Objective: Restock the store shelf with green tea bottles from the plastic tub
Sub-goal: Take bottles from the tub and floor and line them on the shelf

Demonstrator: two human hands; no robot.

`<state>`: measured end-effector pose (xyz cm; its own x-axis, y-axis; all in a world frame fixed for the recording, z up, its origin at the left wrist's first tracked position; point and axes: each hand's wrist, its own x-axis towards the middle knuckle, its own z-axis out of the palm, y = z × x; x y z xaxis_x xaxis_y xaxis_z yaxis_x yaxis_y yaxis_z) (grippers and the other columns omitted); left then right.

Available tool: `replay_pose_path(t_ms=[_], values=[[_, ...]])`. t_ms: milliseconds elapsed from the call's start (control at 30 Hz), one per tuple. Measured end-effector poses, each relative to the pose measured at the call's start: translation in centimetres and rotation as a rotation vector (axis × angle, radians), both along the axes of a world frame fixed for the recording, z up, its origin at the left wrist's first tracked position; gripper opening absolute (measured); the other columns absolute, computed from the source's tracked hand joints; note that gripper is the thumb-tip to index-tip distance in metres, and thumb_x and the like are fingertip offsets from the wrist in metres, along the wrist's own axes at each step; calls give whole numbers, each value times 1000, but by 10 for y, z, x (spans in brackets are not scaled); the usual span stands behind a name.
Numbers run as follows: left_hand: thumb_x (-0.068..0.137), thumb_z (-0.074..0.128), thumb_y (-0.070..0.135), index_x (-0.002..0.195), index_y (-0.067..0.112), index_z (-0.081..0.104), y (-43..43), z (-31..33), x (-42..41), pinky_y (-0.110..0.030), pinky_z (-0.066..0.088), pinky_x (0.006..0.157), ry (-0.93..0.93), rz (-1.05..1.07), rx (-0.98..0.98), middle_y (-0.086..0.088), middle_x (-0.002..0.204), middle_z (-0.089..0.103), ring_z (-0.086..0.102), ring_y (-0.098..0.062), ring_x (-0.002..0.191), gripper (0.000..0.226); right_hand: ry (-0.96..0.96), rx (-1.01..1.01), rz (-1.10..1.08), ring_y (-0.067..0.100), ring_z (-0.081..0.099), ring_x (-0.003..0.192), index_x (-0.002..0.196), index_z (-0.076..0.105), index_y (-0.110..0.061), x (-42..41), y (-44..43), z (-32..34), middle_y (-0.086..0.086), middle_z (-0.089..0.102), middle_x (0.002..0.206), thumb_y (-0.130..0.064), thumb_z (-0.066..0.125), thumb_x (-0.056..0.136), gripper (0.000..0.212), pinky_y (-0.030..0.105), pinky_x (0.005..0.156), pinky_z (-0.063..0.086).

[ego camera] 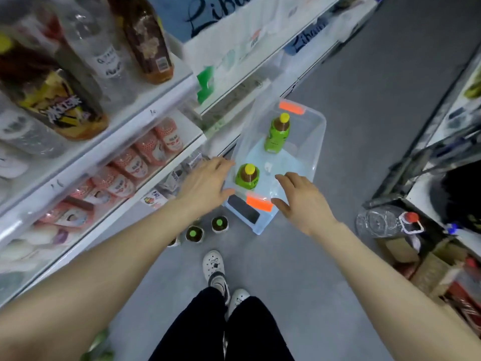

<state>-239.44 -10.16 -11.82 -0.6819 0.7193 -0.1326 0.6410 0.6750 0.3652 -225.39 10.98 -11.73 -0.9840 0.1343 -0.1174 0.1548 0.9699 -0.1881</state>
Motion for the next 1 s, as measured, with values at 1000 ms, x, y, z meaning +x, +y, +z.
replay_pose_path(t_ms=[1000], values=[[66, 87, 33, 134, 6, 54, 121, -146, -19, -40, 41, 103, -68, 435, -25, -14, 124, 60, 49, -34, 117, 80, -159, -540, 416, 29, 65, 95, 118, 64, -11, -183, 122, -162, 7, 70, 109, -35, 73, 85, 41, 37, 80, 50]])
